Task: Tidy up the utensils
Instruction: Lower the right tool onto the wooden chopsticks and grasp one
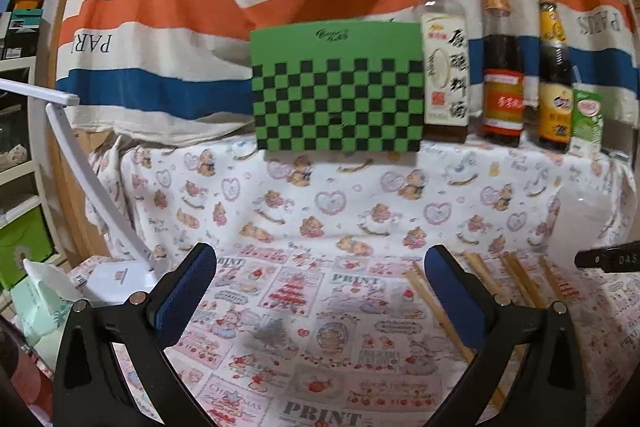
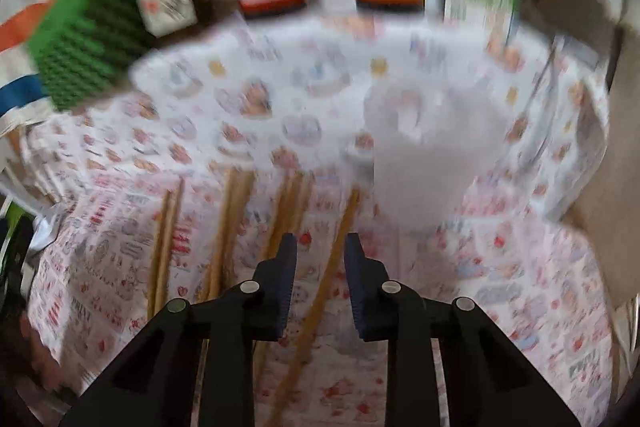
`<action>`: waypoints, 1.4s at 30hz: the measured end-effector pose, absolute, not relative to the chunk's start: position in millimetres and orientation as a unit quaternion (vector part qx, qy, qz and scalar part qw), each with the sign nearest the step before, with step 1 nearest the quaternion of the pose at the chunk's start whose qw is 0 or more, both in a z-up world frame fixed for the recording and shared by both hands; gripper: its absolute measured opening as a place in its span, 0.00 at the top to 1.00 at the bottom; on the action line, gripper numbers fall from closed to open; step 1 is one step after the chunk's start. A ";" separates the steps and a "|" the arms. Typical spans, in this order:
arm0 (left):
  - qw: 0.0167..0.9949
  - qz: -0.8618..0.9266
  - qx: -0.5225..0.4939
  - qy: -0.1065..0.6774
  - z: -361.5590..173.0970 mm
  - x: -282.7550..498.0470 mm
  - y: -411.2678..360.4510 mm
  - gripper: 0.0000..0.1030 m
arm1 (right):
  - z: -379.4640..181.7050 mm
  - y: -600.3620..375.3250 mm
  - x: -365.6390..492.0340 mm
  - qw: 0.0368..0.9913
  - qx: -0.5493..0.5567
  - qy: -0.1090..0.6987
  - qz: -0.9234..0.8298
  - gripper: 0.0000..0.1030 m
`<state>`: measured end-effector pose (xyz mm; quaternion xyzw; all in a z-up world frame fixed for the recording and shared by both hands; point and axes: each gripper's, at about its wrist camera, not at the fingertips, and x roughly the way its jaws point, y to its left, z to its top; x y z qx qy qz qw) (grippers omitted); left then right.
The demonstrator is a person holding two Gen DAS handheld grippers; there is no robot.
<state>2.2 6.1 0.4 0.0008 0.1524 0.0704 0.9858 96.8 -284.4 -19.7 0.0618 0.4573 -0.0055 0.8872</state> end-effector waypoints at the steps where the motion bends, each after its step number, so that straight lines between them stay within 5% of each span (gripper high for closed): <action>1: 0.985 0.074 0.001 0.158 -0.1 4.2 7.4 0.00 | -25.3 -285.9 106.0 0.875 0.076 0.478 -0.009 0.83; 20: 0.984 0.126 0.011 0.122 9.8 0.4 27.1 0.00 | -64.4 -274.9 176.1 0.845 0.074 0.522 -0.090 0.92; 42: 0.983 0.119 -0.010 0.137 10.8 1.0 30.7 0.00 | -56.9 -285.8 134.5 0.852 0.119 0.508 -0.032 0.94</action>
